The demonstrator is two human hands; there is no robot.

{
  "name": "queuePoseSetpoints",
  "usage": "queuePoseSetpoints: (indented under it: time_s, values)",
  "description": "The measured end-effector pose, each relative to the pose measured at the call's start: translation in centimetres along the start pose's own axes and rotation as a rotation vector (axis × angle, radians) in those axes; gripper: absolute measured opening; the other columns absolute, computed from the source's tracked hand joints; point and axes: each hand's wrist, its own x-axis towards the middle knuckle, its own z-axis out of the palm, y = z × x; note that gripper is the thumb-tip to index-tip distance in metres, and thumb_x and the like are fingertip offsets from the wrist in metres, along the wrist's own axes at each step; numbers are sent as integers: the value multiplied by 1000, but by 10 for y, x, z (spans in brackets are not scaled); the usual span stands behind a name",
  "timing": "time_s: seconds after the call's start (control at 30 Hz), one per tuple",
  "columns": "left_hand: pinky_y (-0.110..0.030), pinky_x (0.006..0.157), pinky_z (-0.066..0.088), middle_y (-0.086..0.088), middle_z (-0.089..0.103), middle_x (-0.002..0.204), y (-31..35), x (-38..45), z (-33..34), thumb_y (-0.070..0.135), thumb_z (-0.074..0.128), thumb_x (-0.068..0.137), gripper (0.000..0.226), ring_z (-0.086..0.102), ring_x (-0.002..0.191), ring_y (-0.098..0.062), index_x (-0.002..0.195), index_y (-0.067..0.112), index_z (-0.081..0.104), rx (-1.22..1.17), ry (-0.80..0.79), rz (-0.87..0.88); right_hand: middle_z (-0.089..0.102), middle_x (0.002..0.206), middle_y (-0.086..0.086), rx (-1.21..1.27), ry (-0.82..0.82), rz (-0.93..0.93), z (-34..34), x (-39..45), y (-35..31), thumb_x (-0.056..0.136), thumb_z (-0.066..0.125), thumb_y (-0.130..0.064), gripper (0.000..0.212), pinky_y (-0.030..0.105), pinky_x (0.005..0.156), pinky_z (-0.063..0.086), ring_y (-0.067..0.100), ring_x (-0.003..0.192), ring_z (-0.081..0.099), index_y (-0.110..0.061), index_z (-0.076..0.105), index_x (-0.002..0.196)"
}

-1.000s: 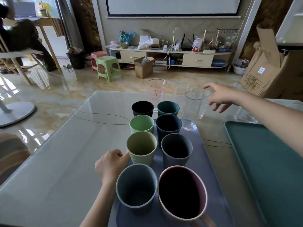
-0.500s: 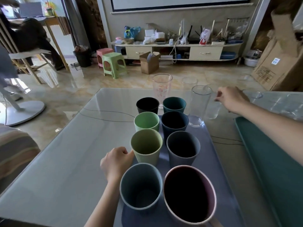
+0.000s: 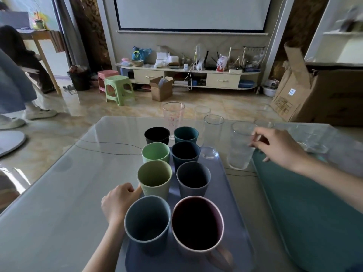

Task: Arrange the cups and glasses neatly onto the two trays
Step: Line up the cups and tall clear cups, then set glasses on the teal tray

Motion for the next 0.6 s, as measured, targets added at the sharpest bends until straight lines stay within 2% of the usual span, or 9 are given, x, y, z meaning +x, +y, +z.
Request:
queuePoseSetpoints:
  time_s: [0.23,0.33,0.4,0.47,0.53,0.6]
  values:
    - [-29,58,36,2,52,51,-6,3,3,41,49,84,42,49,59,-22,52,15,58,-28,5,20,63,78,-3,-6,-88,-49,30,9,-29,89,61,-11,4,37,49,58,23,66,65,-10,61,92]
    - [-30,59,35,1,52,51,-8,4,5,42,51,83,43,49,59,-23,51,13,57,-52,15,27,54,68,-15,-27,-108,-40,46,10,-33,89,62,-11,5,41,61,58,9,59,57,-8,61,92]
    - [-30,59,33,0,52,50,-8,4,5,43,50,83,45,50,59,-24,51,12,56,-58,14,30,58,70,-13,-41,-113,-47,54,9,-32,87,64,-12,3,37,62,54,1,58,51,-11,61,89]
    - [-29,59,32,0,52,50,-7,5,4,43,49,83,46,49,59,-24,51,11,56,-62,17,31,67,80,-2,-69,-106,-63,60,9,-29,86,66,-16,6,27,55,45,0,57,50,-12,61,87]
    - [-29,59,31,0,52,50,-6,5,5,43,49,83,45,49,59,-24,51,11,56,-61,21,30,70,86,4,-92,-102,-62,63,10,-25,86,66,-18,9,26,54,38,5,54,51,-11,61,88]
    - [-29,60,31,0,52,50,-6,5,5,43,49,83,45,48,58,-23,52,11,56,-53,21,27,69,88,6,-115,-131,-48,61,10,-25,88,64,-19,10,26,56,39,4,52,48,-11,59,93]
